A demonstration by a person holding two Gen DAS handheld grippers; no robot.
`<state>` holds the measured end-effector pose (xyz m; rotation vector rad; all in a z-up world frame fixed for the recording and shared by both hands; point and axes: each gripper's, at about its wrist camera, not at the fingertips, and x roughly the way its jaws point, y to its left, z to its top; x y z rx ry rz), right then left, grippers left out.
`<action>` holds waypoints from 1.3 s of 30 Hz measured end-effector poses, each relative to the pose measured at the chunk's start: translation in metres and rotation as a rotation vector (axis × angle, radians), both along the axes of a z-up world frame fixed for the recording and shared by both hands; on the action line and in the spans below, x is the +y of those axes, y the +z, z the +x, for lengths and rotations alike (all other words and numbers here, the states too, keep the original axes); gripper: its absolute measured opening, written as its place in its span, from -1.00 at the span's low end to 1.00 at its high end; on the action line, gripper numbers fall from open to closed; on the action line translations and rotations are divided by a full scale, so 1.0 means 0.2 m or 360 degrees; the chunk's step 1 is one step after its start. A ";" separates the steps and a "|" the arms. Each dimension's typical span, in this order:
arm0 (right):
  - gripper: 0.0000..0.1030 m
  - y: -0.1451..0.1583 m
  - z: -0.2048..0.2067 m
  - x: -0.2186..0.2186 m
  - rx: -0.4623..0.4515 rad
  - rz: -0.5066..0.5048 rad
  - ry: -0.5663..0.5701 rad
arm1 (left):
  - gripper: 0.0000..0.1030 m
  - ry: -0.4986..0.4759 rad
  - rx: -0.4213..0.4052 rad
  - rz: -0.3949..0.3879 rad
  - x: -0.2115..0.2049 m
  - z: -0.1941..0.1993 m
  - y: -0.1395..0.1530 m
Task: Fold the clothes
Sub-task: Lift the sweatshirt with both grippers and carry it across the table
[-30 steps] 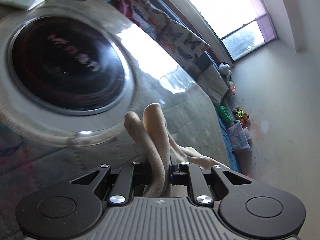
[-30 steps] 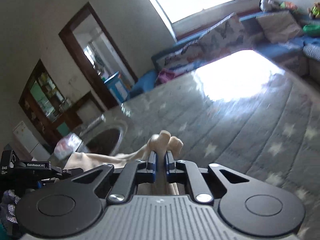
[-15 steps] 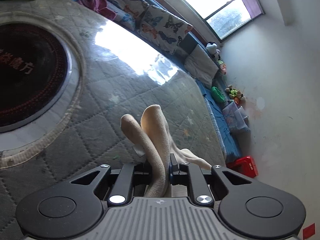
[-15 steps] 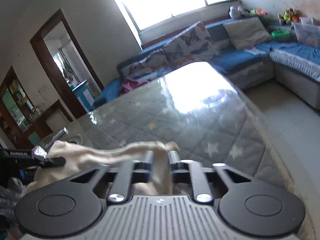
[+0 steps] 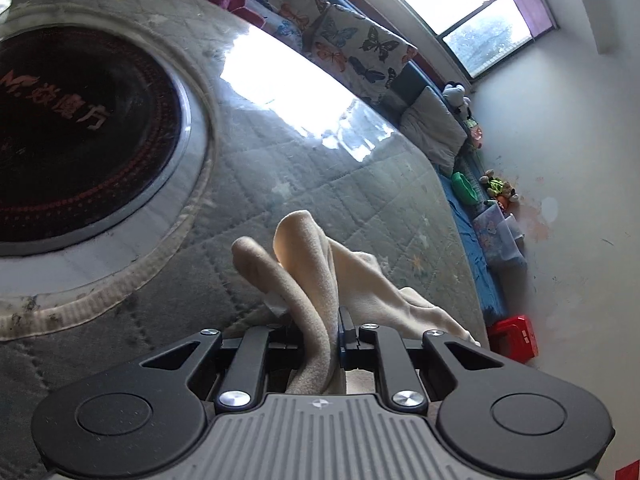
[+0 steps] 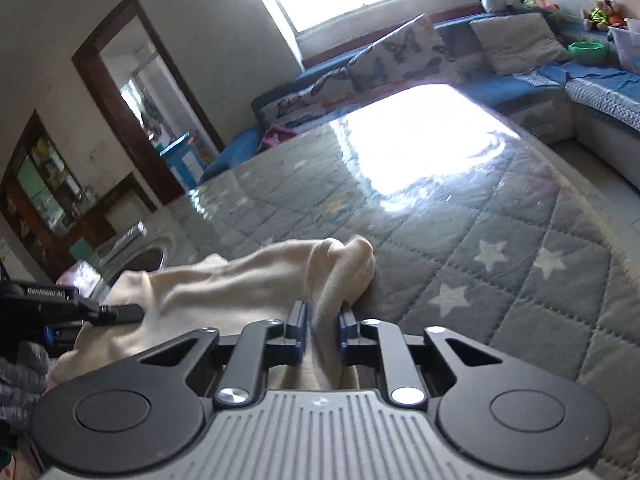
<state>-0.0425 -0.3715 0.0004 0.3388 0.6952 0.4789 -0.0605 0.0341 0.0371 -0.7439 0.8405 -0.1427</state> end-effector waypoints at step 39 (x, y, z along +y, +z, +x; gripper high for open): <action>-0.41 0.09 0.42 -0.23 -0.0103 -0.0483 -0.0358 | -0.29 -0.0435 -0.0137 0.0211 -0.63 0.44 0.10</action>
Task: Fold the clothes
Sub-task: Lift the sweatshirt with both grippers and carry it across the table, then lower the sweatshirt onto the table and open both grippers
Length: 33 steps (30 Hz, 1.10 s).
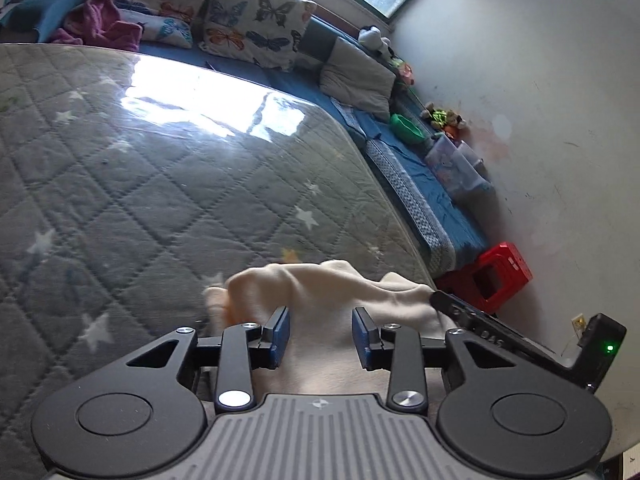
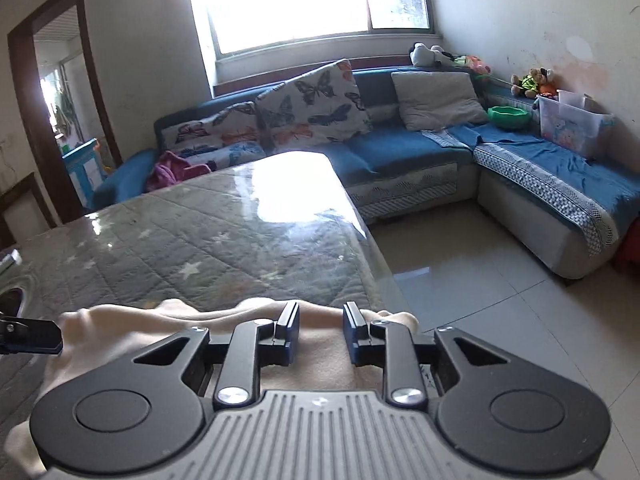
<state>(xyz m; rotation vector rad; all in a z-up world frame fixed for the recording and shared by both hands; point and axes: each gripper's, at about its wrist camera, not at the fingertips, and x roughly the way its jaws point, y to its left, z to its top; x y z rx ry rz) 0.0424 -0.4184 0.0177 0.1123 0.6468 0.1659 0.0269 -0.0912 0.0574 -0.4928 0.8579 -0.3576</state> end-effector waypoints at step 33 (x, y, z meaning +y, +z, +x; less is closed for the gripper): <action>0.60 0.03 -0.12 0.18 -0.0112 -0.0120 0.0121 | -0.02 -0.0121 -0.0078 0.0076 -0.12 -0.14 -0.03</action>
